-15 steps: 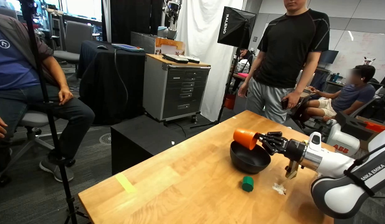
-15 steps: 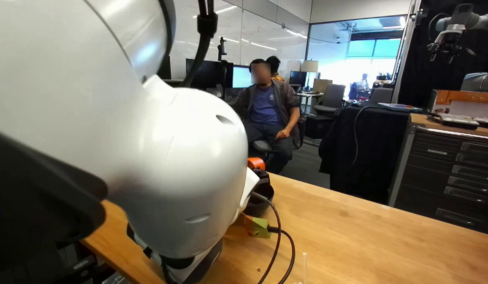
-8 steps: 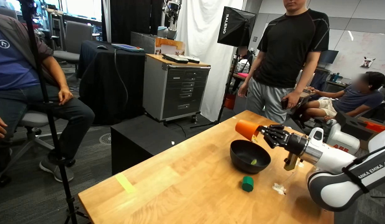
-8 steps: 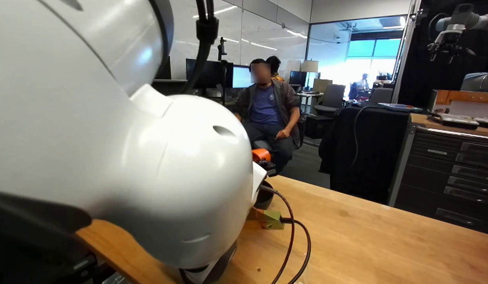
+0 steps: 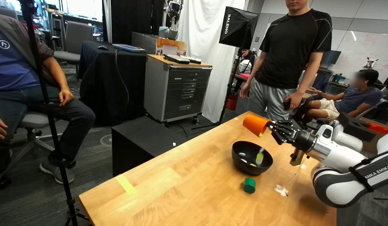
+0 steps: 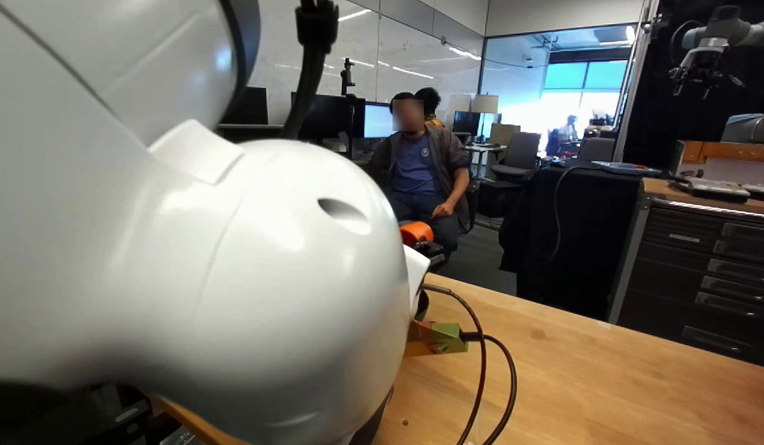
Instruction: Pour the contents of the orange cup into the black bowl
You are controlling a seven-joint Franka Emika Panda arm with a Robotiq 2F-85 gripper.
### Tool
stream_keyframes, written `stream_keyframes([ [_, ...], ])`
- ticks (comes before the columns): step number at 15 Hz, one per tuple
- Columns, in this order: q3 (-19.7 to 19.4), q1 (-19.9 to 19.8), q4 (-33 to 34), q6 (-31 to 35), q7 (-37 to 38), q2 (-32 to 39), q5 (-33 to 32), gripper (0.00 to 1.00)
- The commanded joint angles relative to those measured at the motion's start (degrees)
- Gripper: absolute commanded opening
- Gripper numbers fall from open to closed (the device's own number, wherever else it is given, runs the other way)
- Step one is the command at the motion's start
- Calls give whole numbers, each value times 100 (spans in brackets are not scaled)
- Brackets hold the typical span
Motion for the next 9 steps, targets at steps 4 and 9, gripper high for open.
stream_keyframes([
  [4, 175, -231, 146, 122, 49, 87, -613, 6],
  [9, 305, -339, 131, 120, -18, 89, -859, 6],
])
